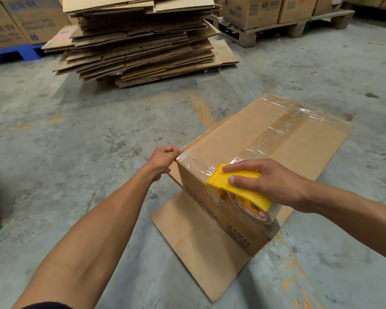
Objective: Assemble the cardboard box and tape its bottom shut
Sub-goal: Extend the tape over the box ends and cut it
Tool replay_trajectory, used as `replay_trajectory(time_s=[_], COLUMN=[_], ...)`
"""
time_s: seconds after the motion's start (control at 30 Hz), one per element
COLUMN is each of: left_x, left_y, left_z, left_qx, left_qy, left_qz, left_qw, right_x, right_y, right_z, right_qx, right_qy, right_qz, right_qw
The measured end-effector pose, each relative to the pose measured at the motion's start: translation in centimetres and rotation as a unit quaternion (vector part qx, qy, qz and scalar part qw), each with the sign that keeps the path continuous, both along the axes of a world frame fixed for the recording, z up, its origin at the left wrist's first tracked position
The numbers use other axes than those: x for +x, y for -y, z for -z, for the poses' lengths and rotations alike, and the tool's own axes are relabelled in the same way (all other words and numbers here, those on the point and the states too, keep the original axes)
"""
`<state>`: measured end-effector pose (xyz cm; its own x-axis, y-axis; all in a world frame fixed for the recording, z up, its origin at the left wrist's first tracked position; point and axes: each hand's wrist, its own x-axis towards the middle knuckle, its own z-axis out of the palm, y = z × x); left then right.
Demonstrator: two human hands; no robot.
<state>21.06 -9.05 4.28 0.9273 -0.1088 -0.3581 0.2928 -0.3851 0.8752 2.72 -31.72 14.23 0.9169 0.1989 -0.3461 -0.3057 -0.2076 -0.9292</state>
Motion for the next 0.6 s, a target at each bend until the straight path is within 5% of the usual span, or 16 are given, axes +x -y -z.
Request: replay_trajectory(time_s=[0.13, 0.23, 0.33, 0.43, 0.6], left_x=[-0.6, -1.9, -4.0, -5.0, -4.6], left_y=[-1.2, -1.5, -0.2, 1.1, 1.3], left_z=[0.3, 1.3, 0.3, 0.2, 2.2], left_qx=[0.081, 0.107, 0.125, 0.171, 0.269], left_qy=[-0.046, 0.224, 0.438, 0.442, 0.398], left_qz=[0.026, -0.017, 0.143, 0.355, 0.435], left_qw=[0.995, 0.969, 0.879, 0.806, 0.762], right_x=[-0.1, -0.3, 0.0, 0.3, 0.5], right_y=[0.3, 0.4, 0.4, 0.4, 0.5], right_z=[-0.1, 0.0, 0.2, 0.0, -0.1], right_qx=[0.003, 0.007, -0.01, -0.029, -0.028], right_qy=[-0.002, -0.004, -0.006, -0.011, -0.028], right_qz=[-0.001, 0.003, 0.014, 0.016, 0.014], right_qw=[1.0, 1.0, 1.0, 0.999, 0.999])
